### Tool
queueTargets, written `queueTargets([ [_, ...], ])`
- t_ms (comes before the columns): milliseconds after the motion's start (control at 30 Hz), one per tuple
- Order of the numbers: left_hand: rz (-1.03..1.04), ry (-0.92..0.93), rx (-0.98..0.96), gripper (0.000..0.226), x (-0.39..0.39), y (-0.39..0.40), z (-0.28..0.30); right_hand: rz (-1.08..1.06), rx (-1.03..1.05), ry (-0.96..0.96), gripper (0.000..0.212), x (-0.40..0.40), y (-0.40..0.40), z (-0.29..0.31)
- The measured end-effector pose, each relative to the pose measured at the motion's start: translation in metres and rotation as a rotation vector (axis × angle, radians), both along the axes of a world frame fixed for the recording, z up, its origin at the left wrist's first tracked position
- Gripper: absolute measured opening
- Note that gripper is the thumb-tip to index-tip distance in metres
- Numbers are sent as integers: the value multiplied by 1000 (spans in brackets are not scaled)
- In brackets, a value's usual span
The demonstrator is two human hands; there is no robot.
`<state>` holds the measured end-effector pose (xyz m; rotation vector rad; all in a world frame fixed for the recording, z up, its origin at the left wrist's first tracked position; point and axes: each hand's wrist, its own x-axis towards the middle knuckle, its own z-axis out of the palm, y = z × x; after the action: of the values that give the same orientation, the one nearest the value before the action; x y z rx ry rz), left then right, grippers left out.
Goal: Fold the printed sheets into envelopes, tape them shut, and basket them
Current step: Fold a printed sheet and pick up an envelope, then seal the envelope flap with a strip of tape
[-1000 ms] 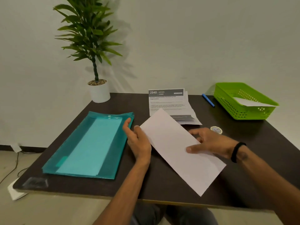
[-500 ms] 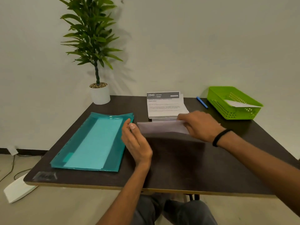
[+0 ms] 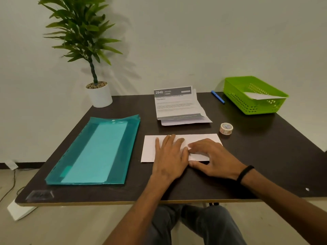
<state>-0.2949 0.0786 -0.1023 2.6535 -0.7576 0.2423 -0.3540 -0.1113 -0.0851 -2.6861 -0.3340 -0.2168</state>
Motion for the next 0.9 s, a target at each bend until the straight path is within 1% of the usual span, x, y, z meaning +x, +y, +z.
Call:
queueTargets([
  [33, 14, 49, 38, 56, 3, 0, -1, -4, 23, 28, 60, -3, 0, -3],
  [100, 23, 83, 117, 59, 7, -1, -2, 1, 18, 80, 62, -10, -1, -6],
  [167, 29, 104, 190, 63, 11, -3, -4, -15, -61, 135, 67, -14, -3, -6],
  [233, 40, 125, 249, 67, 13, -5, -5, -50, -186, 150, 77, -16, -8, -7],
  [300, 52, 139, 282, 71, 14, -7, -5, -80, -227, 154, 83, -16, -13, -9],
  [367, 60, 148, 303, 73, 14, -8, -4, -108, -133, 152, 77, -16, -21, -11],
  [400, 58, 152, 308, 74, 13, -8, -3, -131, -40, 115, 67, -16, -25, -9],
  [433, 55, 157, 308, 75, 12, -7, -2, -161, 52, 7, 54, -16, -30, -8],
  [467, 53, 161, 305, 76, 12, -7, -1, -208, 116, -144, 44, -14, -35, -8],
  [500, 51, 164, 303, 78, 11, -7, 0, -293, 159, -277, 38, -10, -41, -7],
  [533, 51, 167, 304, 80, 11, -6, 1, -406, 209, -360, 38, -4, -47, -7],
  [567, 52, 170, 305, 83, 11, -6, 1, -525, 268, -383, 42, 2, -54, -6],
  [600, 53, 173, 307, 84, 10, -6, 1, -636, 336, -341, 51, 9, -61, -4],
  [633, 56, 178, 310, 83, 10, -6, 1, -724, 395, -259, 63, 15, -67, -3],
  [700, 59, 189, 319, 79, 11, -8, 2, -805, 429, -123, 84, 28, -77, -4],
  [733, 58, 200, 328, 77, 12, -9, 3, -812, 412, -91, 90, 34, -79, -5],
  [767, 54, 220, 341, 76, 13, -10, 4, -806, 386, -82, 92, 40, -81, -6],
  [833, 45, 274, 347, 75, 16, -10, 7, -798, 383, -114, 85, 50, -83, -9],
  [867, 46, 288, 318, 74, 18, -11, 11, -801, 421, -148, 79, 56, -84, -10],
  [900, 51, 276, 246, 71, 21, -14, 14, -795, 488, -188, 73, 60, -83, -9],
])
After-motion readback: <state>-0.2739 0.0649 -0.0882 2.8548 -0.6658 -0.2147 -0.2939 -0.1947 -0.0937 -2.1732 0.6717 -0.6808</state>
